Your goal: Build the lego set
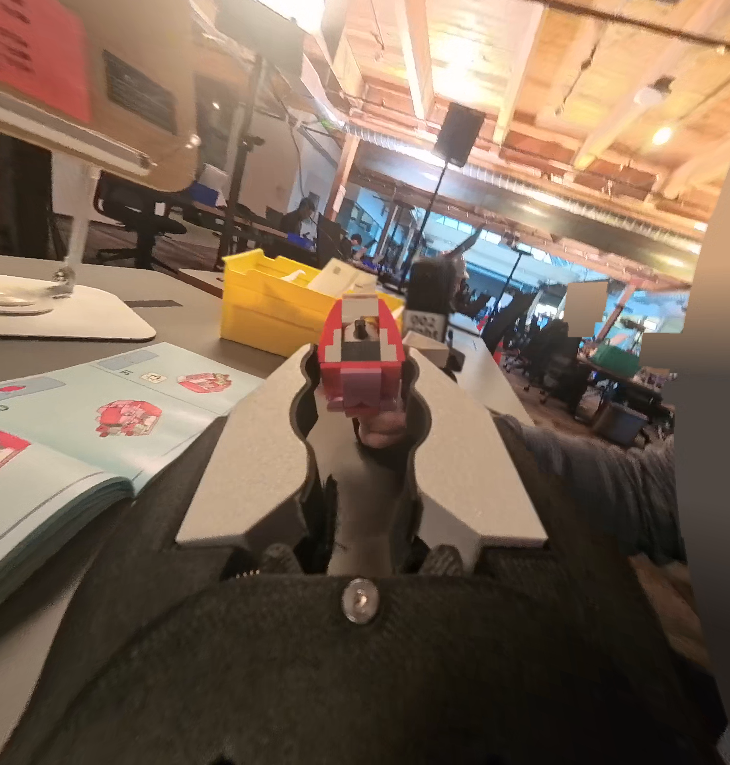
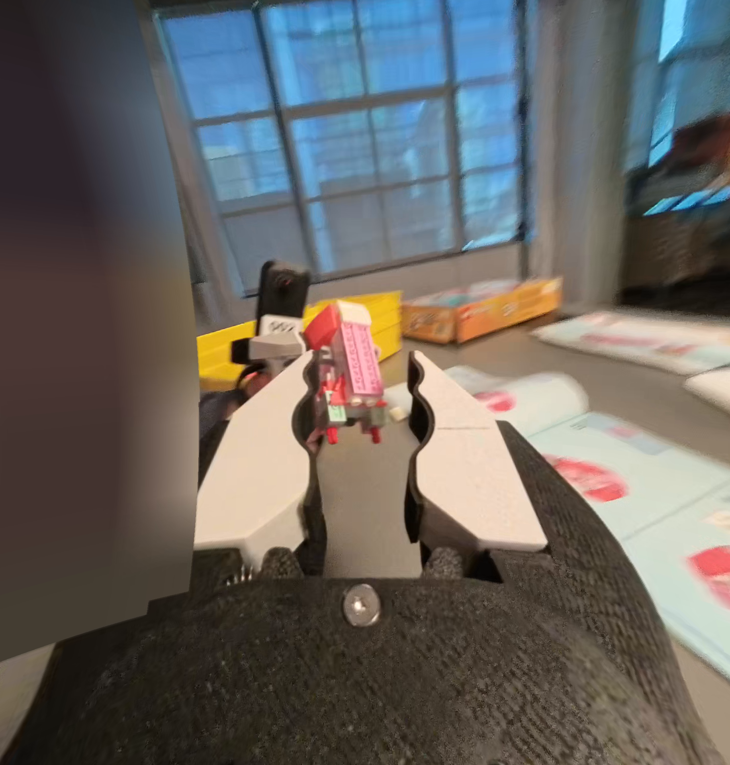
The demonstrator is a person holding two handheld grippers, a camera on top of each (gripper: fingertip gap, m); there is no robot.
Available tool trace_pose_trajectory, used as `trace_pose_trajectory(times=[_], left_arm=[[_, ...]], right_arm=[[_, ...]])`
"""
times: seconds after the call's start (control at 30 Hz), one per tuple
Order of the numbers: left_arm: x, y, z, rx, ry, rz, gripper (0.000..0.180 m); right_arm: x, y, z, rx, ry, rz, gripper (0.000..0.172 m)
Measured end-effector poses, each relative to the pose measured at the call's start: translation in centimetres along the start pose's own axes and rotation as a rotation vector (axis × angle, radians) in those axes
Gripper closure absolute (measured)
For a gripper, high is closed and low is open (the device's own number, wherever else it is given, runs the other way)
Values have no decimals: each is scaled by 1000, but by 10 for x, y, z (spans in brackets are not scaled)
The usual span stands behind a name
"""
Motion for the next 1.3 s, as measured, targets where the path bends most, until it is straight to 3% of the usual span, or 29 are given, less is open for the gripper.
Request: trace_pose_trajectory(times=[0.03, 0.17, 0.3, 0.4, 0.67, 0.93, 1.3], left_arm=[[4, 3, 3, -33, 33, 9, 141], [16, 14, 9, -153, 184, -7, 141], [19, 16, 10, -184, 230, -26, 141], [17, 13, 8, -162, 209, -26, 141], [11, 6, 2, -79, 118, -4, 142], [8, 3, 0, -12, 26, 57, 142], [8, 2, -2, 1, 58, 30, 141]], right_arm=[[-2, 2, 6, -61, 108, -76, 124], [9, -5, 10, -13, 595, -284, 102], [27, -25, -9, 63, 883, -362, 81], [27, -33, -22, 129, 1046, -446, 96], [14, -39, -24, 217, 1008, -658, 108], [16, -43, -29, 273, 1023, -690, 121], [14, -40, -29, 248, 1130, -663, 121]])
Point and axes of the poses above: each gripper's, where its closed fingertips meet, y back along the fingers, z out of its top, x = y × z across the jaws, the point moved 5 cm from there along y, back along the fingers, and after that the axes turned 11 degrees about -z, right-handed, at the moved point
